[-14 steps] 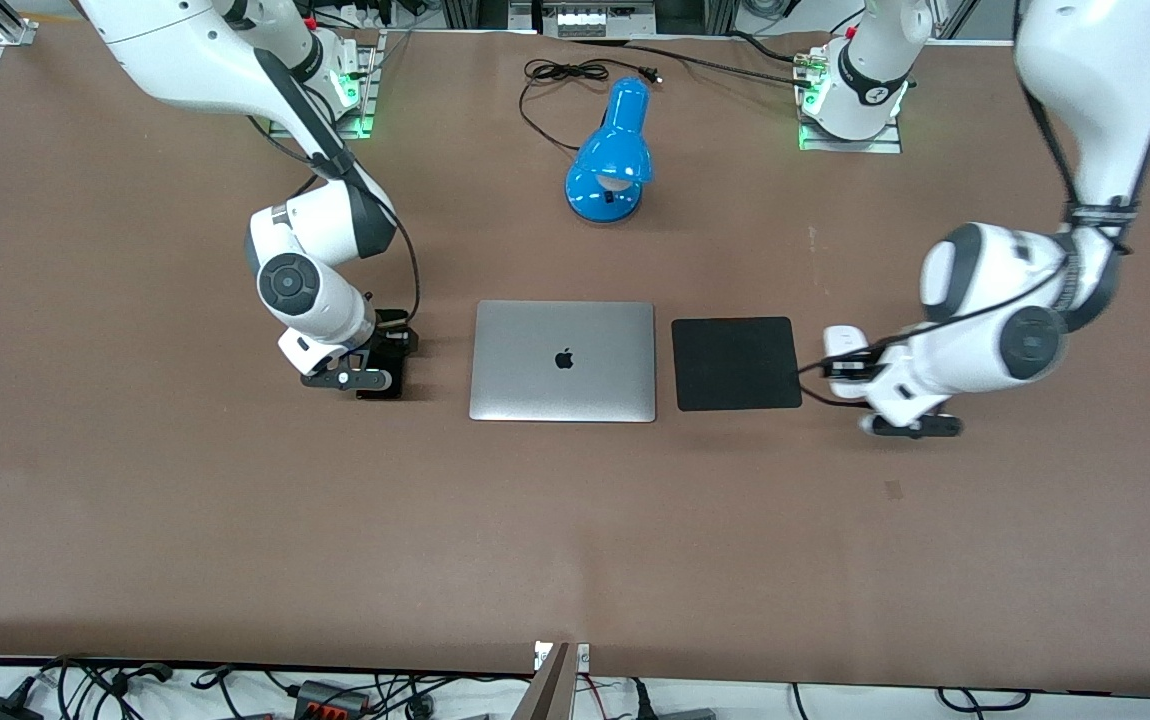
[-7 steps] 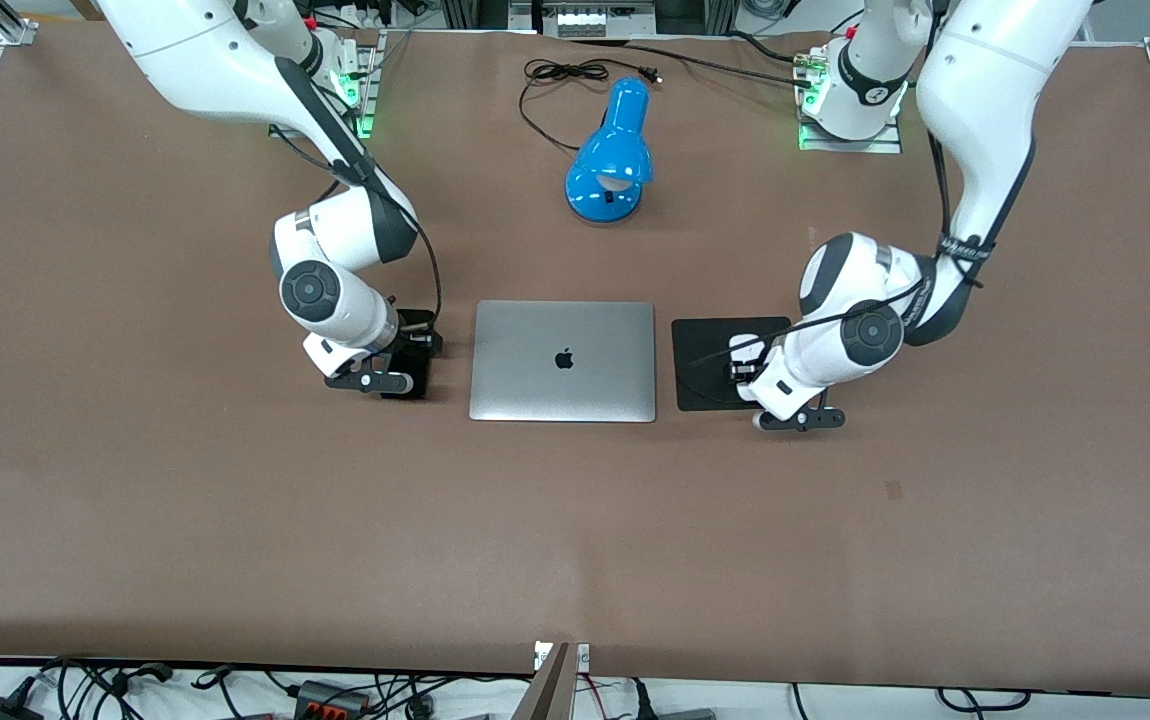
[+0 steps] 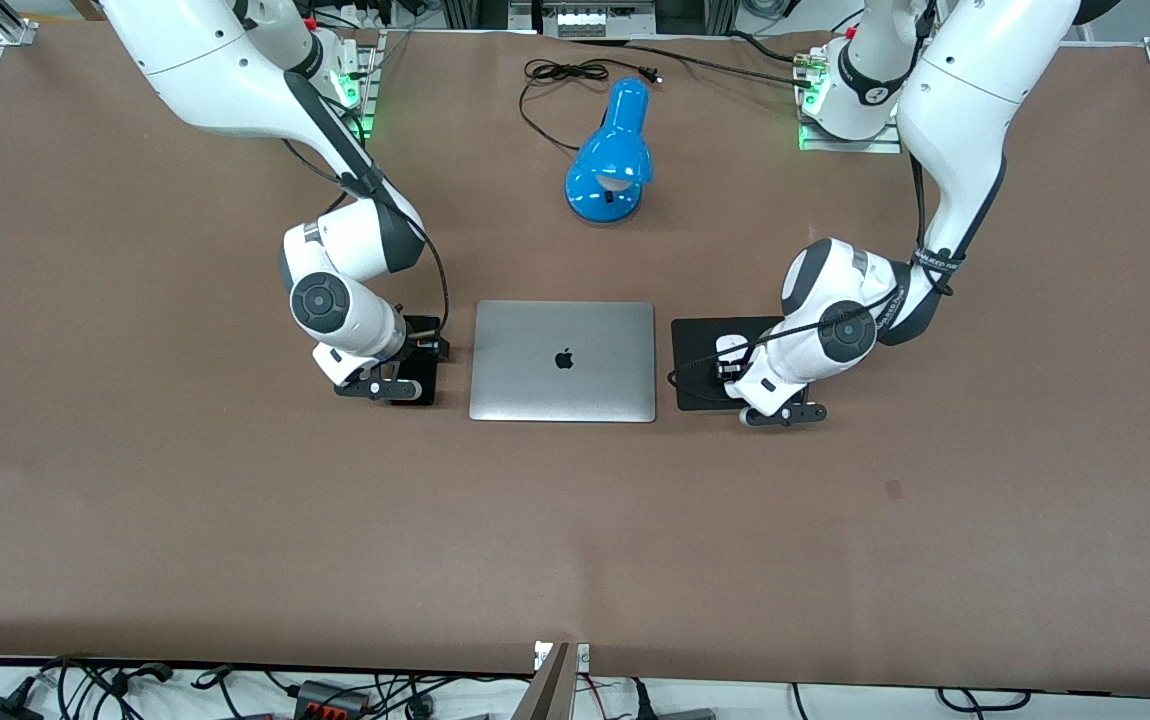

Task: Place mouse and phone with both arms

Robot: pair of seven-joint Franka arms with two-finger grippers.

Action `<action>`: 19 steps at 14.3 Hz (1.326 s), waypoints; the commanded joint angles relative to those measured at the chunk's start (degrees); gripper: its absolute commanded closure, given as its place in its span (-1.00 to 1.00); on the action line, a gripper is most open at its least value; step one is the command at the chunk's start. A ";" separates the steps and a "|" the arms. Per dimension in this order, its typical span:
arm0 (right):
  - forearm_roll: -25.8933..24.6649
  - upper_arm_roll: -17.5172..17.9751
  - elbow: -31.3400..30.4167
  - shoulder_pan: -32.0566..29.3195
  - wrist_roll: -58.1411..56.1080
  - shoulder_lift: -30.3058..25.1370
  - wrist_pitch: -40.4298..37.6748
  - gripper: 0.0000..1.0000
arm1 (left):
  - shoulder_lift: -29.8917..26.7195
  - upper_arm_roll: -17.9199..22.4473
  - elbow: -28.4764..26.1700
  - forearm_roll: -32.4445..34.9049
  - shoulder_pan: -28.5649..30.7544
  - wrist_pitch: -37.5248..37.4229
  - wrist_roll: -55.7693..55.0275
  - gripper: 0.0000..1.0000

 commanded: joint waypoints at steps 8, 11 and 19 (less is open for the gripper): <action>0.95 -0.63 19.71 -10.22 -2.41 -10.55 -31.52 -1.00 | -13.80 0.69 3.75 0.65 0.52 -19.25 -0.93 -1.00; 0.95 -0.72 30.28 -14.61 -2.76 -10.55 -45.26 -1.00 | -15.92 1.30 13.57 0.73 3.68 -31.09 -0.66 -1.00; -0.19 -0.63 40.15 -19.89 -4.96 -12.30 -56.74 -1.00 | -16.28 1.48 33.01 0.82 12.11 -55.37 16.01 -1.00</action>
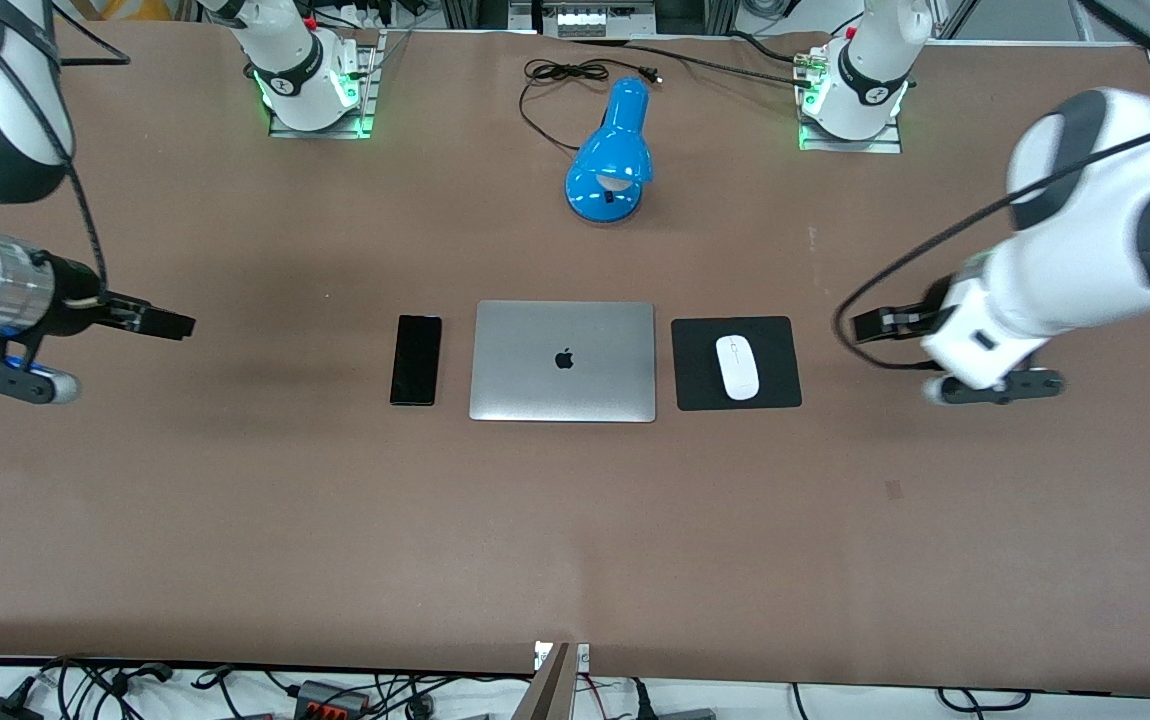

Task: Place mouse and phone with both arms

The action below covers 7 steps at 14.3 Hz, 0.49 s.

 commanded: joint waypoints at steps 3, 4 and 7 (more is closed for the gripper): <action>0.62 1.11 -3.36 -3.94 -2.16 -5.37 4.06 -1.00 | 1.10 -0.19 8.45 0.74 5.71 -10.12 9.24 -1.00; 0.70 1.19 -5.82 -3.77 -2.78 -8.53 4.06 -1.00 | 1.10 0.16 8.02 0.22 6.24 -9.86 10.46 -1.00; -3.23 1.19 -14.25 -3.50 -2.34 -14.69 12.36 -1.00 | -3.46 11.07 5.21 -1.44 0.40 -6.88 12.83 -1.00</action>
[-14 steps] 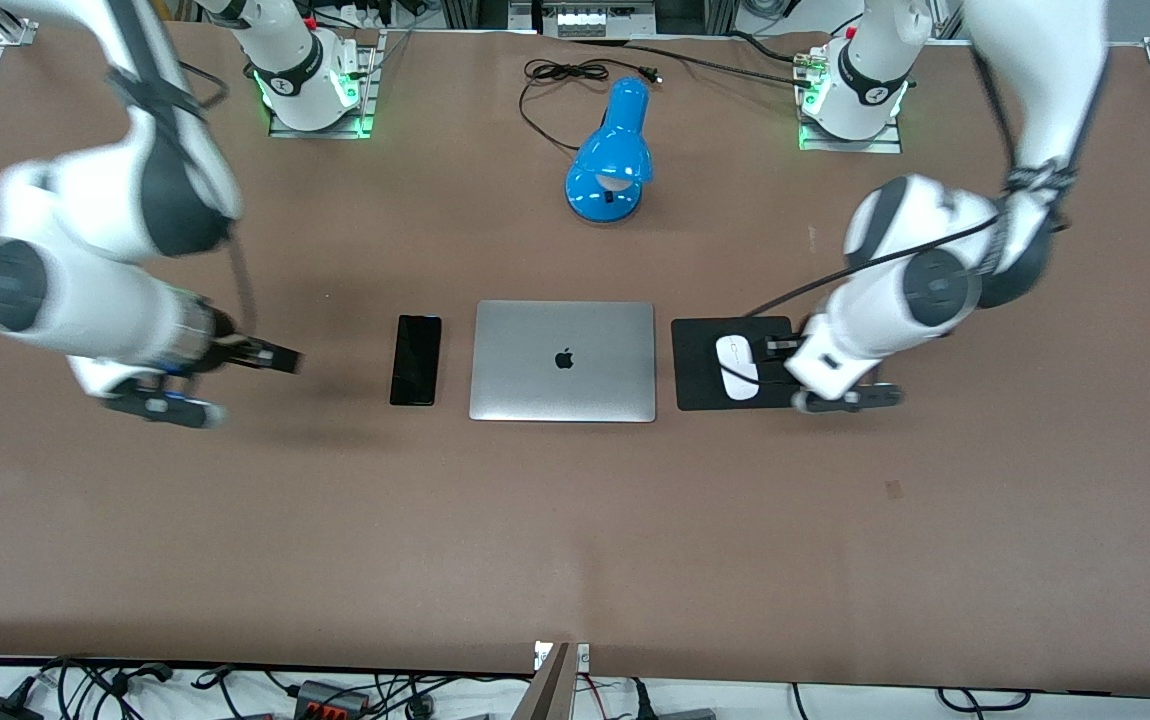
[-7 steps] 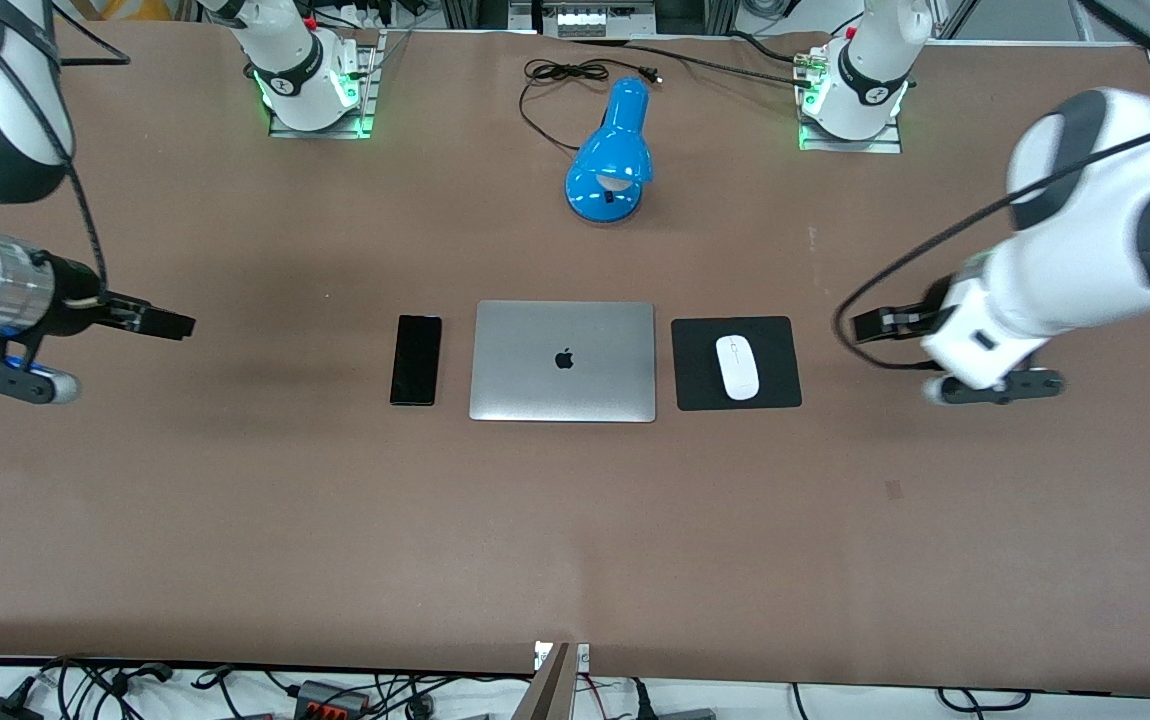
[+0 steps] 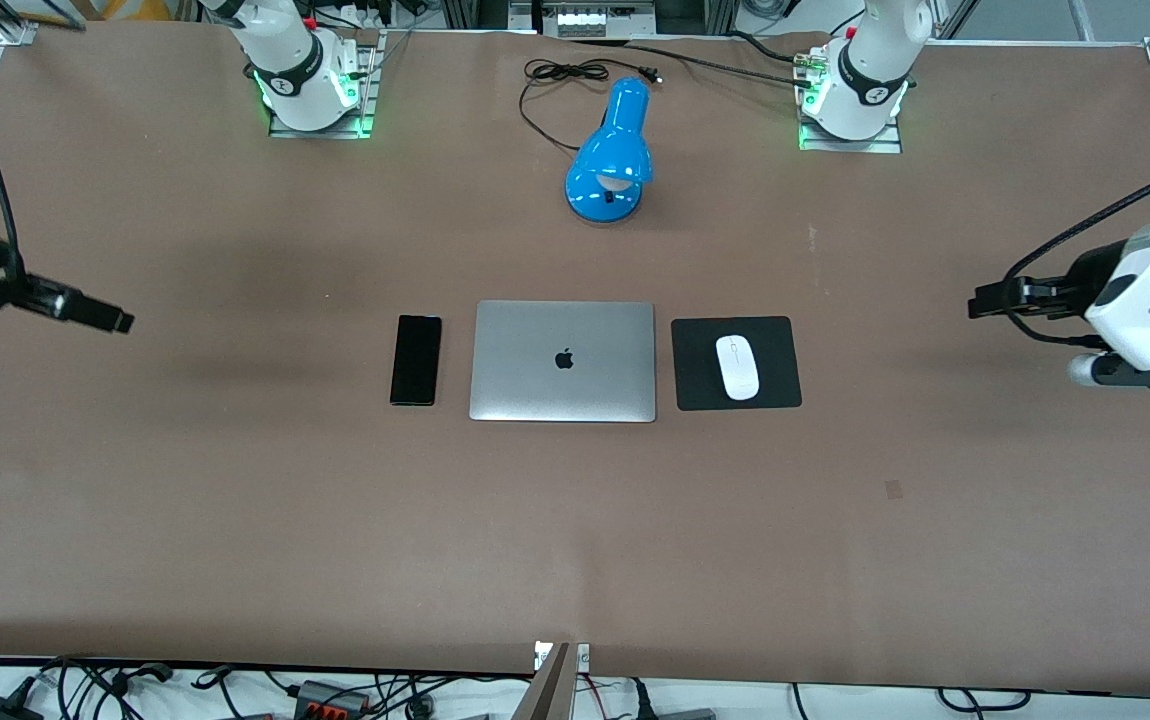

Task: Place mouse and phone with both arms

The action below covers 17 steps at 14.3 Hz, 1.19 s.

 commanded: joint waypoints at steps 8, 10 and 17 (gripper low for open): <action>-3.91 0.32 -16.53 -1.02 -8.67 -12.30 9.40 -1.00 | -17.03 18.11 -17.87 -0.54 -13.80 10.47 11.20 -1.00; -0.15 -0.12 -16.00 -1.63 -10.01 -11.86 9.23 -1.00 | -17.12 13.72 -17.69 -0.10 -10.47 10.21 11.20 -1.00; 0.31 -0.12 -14.16 -1.72 -10.28 -10.01 9.31 -1.00 | -17.03 11.43 -15.93 0.07 -8.97 7.58 11.20 -1.00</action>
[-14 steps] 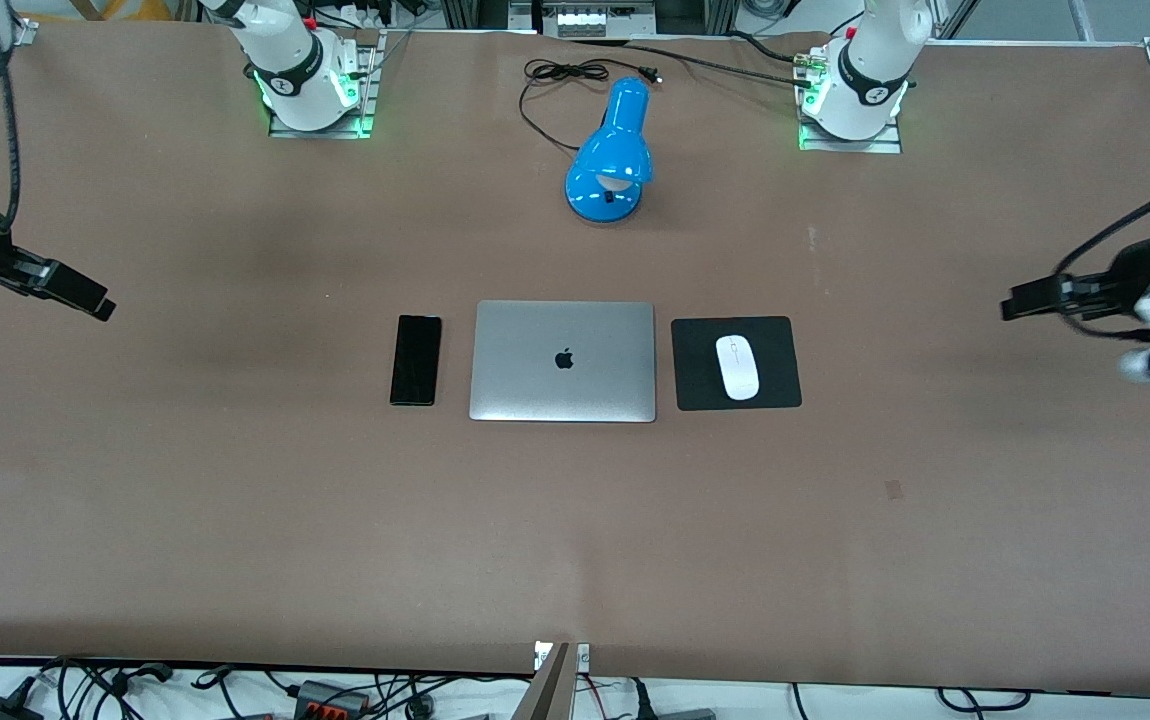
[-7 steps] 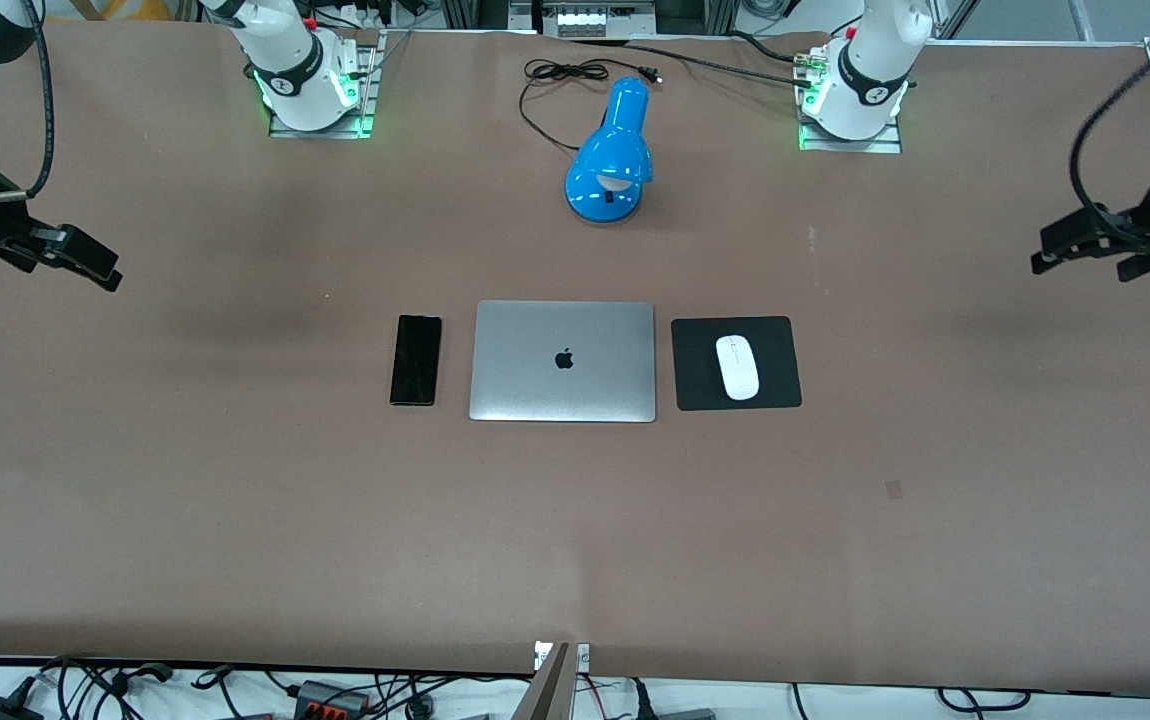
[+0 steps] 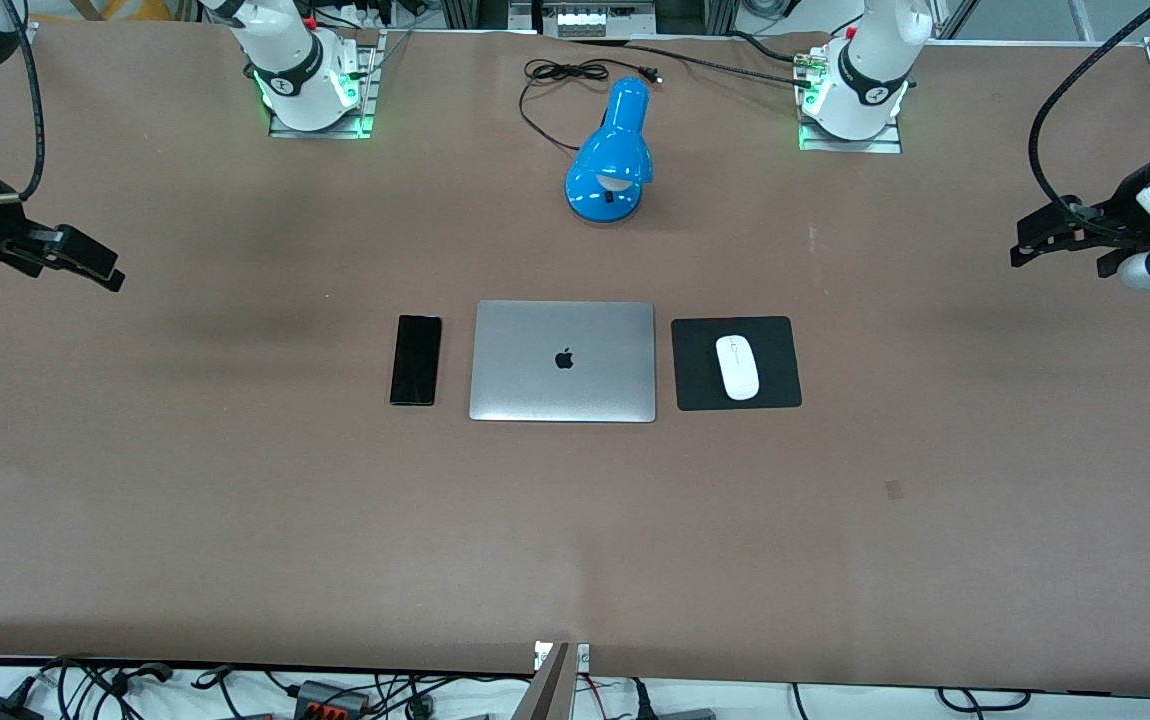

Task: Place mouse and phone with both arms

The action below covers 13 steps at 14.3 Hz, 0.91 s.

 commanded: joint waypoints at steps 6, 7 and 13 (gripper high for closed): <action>0.94 0.09 1.61 -0.75 -1.31 1.26 -0.53 -1.00 | 1.21 -4.88 3.51 0.94 3.62 -5.16 0.95 -1.00; 0.94 0.17 1.61 -0.66 -1.31 1.26 -0.53 -1.00 | 1.30 -4.96 3.51 0.94 3.54 -5.16 0.95 -1.00; 0.85 0.26 1.61 -0.40 -1.48 1.09 -0.97 -1.00 | 1.30 -4.96 3.60 0.94 3.27 -5.16 1.04 -1.00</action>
